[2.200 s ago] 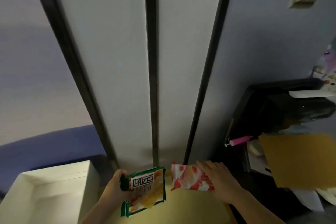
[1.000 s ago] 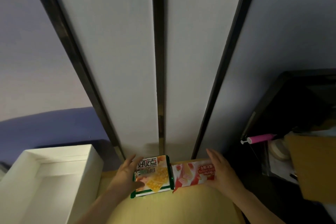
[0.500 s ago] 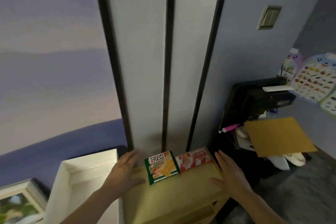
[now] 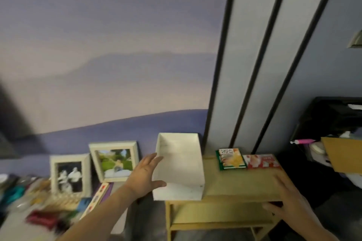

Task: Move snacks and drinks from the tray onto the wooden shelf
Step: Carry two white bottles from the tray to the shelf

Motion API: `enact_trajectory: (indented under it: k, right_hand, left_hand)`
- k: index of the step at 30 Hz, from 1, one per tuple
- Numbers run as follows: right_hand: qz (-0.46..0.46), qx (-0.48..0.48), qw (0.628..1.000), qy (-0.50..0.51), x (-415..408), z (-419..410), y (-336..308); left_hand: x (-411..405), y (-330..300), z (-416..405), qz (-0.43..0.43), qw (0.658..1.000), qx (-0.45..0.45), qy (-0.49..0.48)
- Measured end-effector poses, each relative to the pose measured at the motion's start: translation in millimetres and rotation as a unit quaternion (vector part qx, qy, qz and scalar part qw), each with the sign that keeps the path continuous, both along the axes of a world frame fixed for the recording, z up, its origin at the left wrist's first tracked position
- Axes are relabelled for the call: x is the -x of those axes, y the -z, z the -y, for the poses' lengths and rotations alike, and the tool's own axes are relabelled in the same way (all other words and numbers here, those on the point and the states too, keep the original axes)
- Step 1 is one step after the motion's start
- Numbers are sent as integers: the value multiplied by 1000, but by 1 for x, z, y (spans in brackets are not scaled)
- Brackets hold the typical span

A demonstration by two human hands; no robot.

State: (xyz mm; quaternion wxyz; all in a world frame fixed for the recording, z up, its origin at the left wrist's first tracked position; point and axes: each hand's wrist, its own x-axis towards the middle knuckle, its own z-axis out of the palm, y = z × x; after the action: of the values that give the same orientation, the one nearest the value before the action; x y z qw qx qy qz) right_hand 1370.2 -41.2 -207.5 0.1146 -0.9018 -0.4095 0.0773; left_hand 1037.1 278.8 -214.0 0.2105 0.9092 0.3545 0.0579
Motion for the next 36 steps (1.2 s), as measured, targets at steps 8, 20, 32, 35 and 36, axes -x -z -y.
enact_trajectory:
  k: [8, 20, 32, 35, 36]
  right_hand:
    - [39, 65, 990, -116, 128, -12, 12]
    - [29, 102, 950, -293, 336, -141, 41]
    - [-25, 154, 884, -440, 536, -248, 148]
    - [-67, 150, 858, -486, 576, -259, 187]
    - [-80, 151, 851, -497, 588, -262, 200]
  left_hand:
    - [197, 19, 49, -56, 993, 18, -103]
    - [462, 56, 54, -141, 939, 89, -299]
    - [544, 162, 62, -160, 903, 185, -354]
    - [549, 197, 76, -155, 891, 206, -373]
    - [550, 209, 81, -150, 888, 215, -378]
